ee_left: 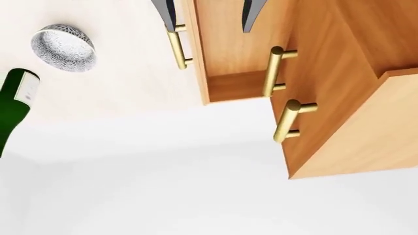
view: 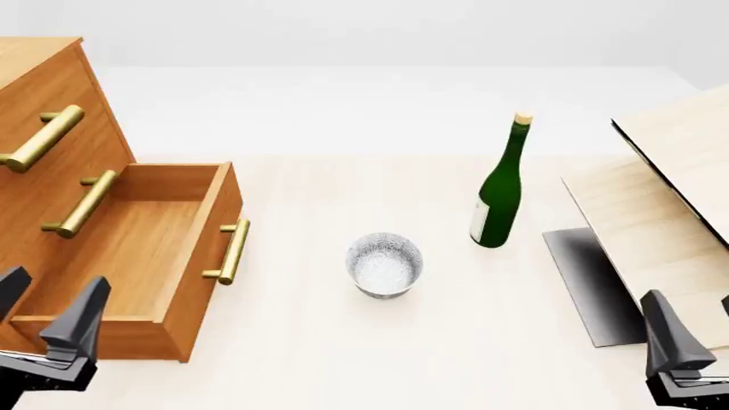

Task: Put the bowl in the bottom drawer of the cabinet and close it.

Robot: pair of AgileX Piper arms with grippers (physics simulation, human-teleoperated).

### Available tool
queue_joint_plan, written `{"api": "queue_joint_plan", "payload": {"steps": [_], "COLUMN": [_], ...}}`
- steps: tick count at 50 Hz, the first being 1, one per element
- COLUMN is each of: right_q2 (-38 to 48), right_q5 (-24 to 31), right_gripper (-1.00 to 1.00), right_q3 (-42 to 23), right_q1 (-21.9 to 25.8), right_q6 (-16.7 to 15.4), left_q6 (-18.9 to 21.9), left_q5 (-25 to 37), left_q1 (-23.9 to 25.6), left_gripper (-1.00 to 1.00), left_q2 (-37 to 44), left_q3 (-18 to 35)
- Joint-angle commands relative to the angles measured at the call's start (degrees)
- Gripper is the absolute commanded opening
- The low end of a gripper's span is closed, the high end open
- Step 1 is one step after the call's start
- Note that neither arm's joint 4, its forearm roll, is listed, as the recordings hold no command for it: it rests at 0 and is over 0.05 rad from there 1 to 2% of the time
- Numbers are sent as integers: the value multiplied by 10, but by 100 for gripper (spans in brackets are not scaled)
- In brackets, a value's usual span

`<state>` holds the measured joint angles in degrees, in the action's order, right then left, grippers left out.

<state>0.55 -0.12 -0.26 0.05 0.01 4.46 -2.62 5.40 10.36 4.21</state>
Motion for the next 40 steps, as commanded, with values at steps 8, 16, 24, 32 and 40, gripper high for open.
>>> {"api": "queue_joint_plan", "payload": {"steps": [8, 16, 24, 32, 40], "right_q2": [-1, -1, -1, 0, -1], "right_q5": [0, 0, 0, 0, 0], "right_gripper": [100, 100, 100, 100, 100], "right_q3": [0, 0, 0, 0, 0], "right_q1": [0, 0, 0, 0, 0], "right_q6": [0, 0, 0, 0, 0], "left_q6": [-15, -19, -27, -37, -51], "left_q5": [-32, -25, -13, -17, -9], "left_q1": [33, 48, 60, 65, 69], "left_gripper": [100, 100, 100, 100, 100], "left_q2": [140, 190, 230, 281, 324], "left_q3": [49, 78, 104, 126, 145]}}
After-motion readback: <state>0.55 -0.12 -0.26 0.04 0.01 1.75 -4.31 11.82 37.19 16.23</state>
